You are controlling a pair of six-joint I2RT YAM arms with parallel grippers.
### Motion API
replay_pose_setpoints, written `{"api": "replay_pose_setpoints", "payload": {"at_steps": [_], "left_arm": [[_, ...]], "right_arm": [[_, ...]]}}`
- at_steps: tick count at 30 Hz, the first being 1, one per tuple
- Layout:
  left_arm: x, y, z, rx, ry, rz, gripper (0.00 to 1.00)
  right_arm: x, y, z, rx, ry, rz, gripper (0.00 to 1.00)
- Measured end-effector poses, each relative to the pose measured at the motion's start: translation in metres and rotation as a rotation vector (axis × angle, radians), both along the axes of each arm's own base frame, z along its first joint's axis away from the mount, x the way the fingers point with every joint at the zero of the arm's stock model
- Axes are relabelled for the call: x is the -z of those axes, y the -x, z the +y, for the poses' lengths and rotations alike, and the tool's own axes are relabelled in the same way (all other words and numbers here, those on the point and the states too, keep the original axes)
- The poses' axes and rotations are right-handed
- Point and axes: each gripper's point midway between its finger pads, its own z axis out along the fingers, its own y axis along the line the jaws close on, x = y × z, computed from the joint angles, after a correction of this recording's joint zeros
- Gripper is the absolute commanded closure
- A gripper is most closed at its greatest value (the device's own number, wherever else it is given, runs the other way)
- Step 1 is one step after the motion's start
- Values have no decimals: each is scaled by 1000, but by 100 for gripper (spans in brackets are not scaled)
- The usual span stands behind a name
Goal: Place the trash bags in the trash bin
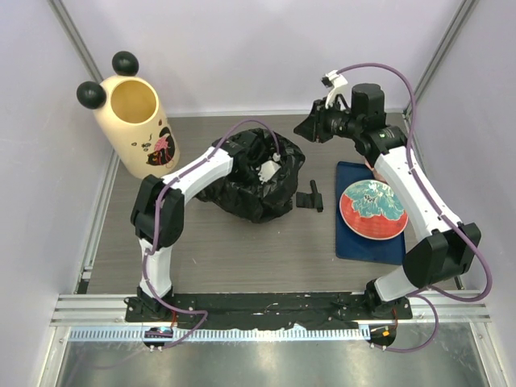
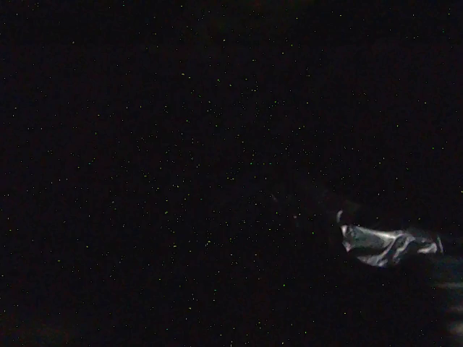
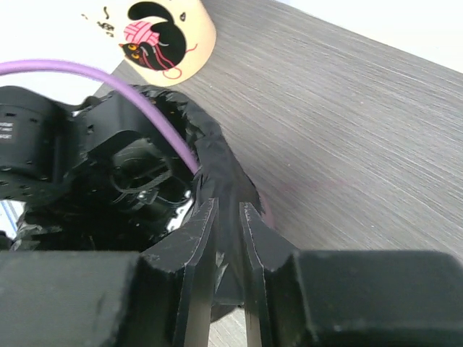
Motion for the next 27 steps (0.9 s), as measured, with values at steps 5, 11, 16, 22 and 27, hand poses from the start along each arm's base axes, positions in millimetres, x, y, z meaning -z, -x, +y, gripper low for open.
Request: {"api": "replay_pose_setpoints", "payload": {"at_steps": [5, 11, 16, 22, 27], "left_arm": [[7, -2, -3, 5, 9, 4, 79], [16, -1, -3, 11, 10, 0, 80], [19, 0, 0, 11, -2, 0, 79], [21, 4, 10, 4, -26, -22, 78], [3, 5, 13, 2, 36, -130, 83]], "right_arm": [[5, 7, 15, -60, -2, 10, 73], [26, 8, 31, -112, 38, 33, 67], [49, 12, 44, -156, 107, 48, 78], [51, 10, 46, -164, 182, -25, 99], [61, 20, 47, -187, 246, -57, 99]]}}
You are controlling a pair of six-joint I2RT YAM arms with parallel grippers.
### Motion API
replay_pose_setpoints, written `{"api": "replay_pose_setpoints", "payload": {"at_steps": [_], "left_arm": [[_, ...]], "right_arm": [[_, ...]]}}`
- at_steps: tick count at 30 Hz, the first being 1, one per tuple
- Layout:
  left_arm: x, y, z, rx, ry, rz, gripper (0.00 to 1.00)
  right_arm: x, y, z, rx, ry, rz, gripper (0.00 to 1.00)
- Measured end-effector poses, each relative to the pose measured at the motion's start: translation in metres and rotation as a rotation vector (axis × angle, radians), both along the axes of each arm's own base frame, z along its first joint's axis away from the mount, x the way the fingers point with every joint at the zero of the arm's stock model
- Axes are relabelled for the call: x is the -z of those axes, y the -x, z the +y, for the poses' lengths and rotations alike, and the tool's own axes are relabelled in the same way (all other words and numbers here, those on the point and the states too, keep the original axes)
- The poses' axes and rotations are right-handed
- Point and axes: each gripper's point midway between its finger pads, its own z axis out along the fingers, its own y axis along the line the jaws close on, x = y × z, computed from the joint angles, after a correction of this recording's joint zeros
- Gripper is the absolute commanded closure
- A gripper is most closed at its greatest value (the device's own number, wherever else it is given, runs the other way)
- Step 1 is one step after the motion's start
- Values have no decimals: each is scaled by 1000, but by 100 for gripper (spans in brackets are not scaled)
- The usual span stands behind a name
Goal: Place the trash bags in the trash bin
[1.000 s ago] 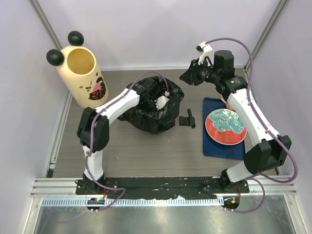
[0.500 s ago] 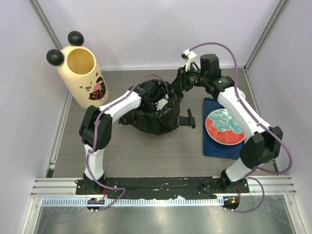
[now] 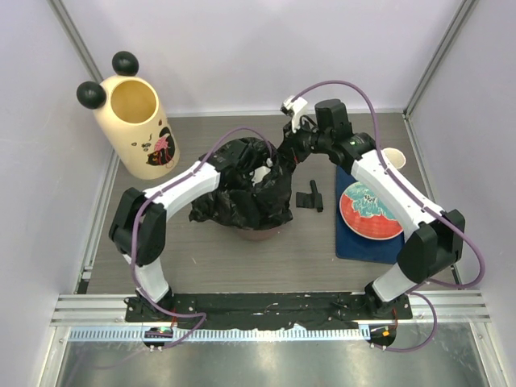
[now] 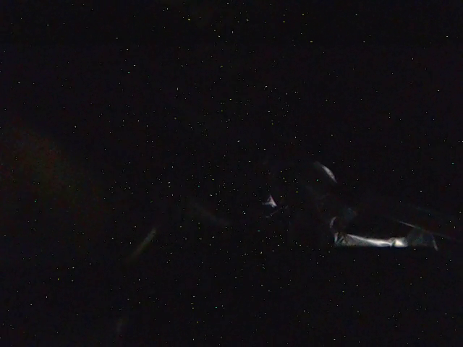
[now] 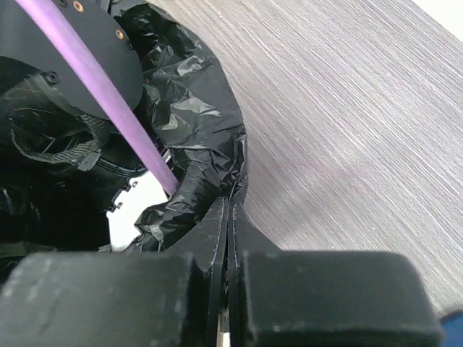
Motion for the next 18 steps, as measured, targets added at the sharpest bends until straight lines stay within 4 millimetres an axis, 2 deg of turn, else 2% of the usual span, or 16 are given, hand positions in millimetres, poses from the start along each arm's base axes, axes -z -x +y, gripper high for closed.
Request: {"api": "replay_pose_setpoints", "payload": {"at_steps": [4, 8, 9, 12, 13, 16, 18], "left_arm": [[-13, 1, -1, -1, 40, -63, 81], [-19, -9, -8, 4, 74, -116, 77], [-20, -11, -9, 5, 77, -126, 77], [-22, -19, -7, 11, 57, -174, 79], [-22, -22, -7, 18, 49, -191, 80], [-22, -29, -2, 27, 0, -241, 82], [-19, -32, -1, 23, -24, -253, 83]], "right_arm": [[-5, 9, 9, -40, 11, -43, 99], [-16, 13, 7, -48, 16, -93, 99], [-18, 13, 7, -49, 15, -99, 88], [-19, 14, 6, -47, 17, -106, 68], [-18, 14, 4, -39, 25, -103, 56], [-12, 8, -10, 4, 50, -81, 46], [-7, 5, -24, 34, 51, -40, 44]]}}
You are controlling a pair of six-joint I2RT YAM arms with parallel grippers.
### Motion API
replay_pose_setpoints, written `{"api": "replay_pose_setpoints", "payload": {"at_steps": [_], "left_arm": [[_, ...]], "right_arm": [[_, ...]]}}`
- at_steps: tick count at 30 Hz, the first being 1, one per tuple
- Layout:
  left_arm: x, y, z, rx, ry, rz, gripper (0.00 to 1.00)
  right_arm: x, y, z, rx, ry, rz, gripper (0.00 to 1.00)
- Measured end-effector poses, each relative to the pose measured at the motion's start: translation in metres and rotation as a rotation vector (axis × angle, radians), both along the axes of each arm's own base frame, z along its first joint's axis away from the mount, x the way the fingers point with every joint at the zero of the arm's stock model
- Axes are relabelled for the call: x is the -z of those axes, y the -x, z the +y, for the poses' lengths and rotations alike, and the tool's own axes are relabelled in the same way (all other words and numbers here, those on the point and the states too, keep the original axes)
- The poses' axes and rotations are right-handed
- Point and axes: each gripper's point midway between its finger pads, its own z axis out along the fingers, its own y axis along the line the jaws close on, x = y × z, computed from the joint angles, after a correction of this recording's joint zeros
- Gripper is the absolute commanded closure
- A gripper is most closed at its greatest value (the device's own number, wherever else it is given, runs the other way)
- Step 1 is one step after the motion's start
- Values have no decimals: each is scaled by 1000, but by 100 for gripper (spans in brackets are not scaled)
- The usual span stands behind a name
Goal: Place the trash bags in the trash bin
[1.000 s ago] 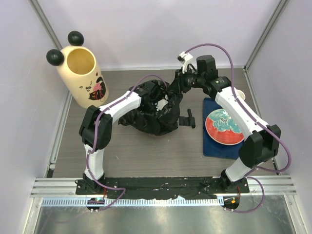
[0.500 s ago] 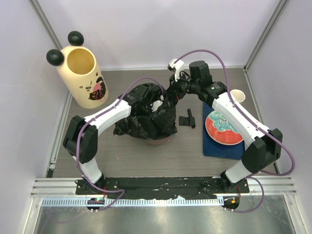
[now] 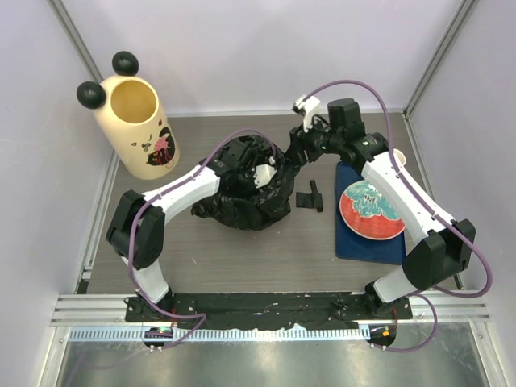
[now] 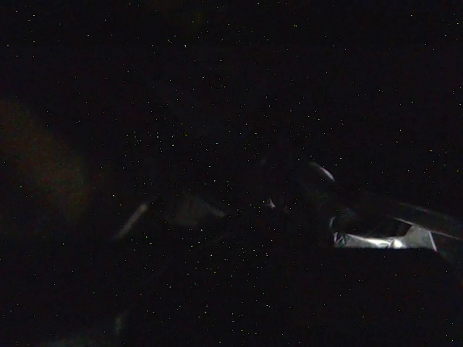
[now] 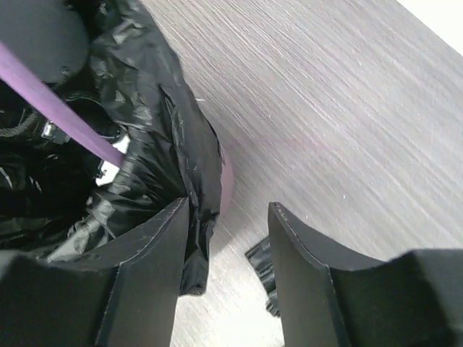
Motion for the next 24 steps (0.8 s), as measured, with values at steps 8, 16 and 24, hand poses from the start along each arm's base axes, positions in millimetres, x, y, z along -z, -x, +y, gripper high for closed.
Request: {"api": "replay_pose_setpoints", "payload": {"at_steps": [8, 16, 24], "left_arm": [[7, -16, -7, -26, -28, -3, 83], [-20, -38, -13, -74, 6, -30, 84], [14, -15, -7, -48, -122, 132, 89]], "right_arm": [[-4, 21, -17, -19, -69, 116, 30], [-14, 69, 26, -190, -51, 83, 35], [-14, 46, -21, -107, 45, 42, 30]]}}
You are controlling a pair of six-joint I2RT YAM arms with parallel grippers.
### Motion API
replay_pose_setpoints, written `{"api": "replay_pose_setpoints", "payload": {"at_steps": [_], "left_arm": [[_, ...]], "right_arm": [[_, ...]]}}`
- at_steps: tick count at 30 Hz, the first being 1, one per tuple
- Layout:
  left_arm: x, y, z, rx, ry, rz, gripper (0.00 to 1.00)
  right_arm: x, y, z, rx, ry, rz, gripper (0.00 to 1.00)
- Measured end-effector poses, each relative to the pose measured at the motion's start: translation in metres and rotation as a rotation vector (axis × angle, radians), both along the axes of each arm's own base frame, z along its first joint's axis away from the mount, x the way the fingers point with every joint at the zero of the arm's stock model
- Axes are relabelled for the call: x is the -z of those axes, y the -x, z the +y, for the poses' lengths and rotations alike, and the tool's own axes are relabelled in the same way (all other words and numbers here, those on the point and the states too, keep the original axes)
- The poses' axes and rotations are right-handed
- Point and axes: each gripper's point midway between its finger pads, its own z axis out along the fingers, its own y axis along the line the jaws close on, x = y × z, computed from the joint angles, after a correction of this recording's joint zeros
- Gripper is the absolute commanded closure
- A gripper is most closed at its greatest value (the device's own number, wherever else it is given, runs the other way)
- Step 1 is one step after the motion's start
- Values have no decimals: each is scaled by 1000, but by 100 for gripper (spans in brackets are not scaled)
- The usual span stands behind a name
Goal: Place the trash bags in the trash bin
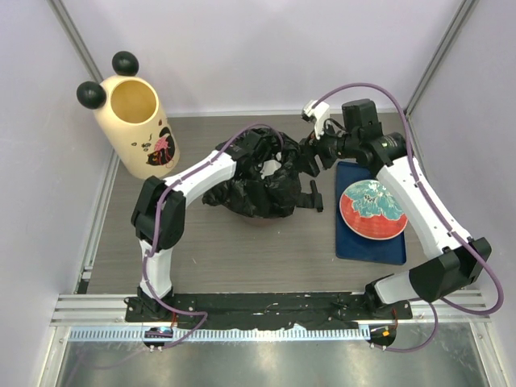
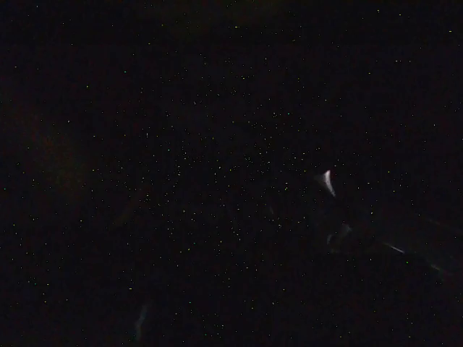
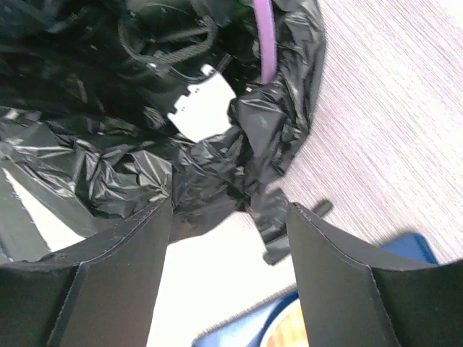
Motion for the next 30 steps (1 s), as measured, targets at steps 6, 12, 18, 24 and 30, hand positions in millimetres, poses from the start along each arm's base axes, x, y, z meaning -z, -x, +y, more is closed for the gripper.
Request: {"api": "replay_pose_setpoints", "payload": {"at_steps": [6, 12, 18, 24, 30], "left_arm": [[6, 11, 10, -27, -50, 49, 89], [-1, 7, 9, -41, -49, 34, 89], [-2, 7, 8, -46, -56, 26, 89], [-2, 7, 7, -49, -55, 25, 89], [0, 9, 4, -49, -52, 38, 87]], "right_arm": [[-2, 6, -11, -40, 64, -24, 28], [-26, 37, 38, -239, 32, -114, 28], [-33, 58, 75, -406, 24, -172, 32], [4, 63, 90, -529, 111, -155, 54], [44, 78, 102, -678, 206, -141, 99]]}}
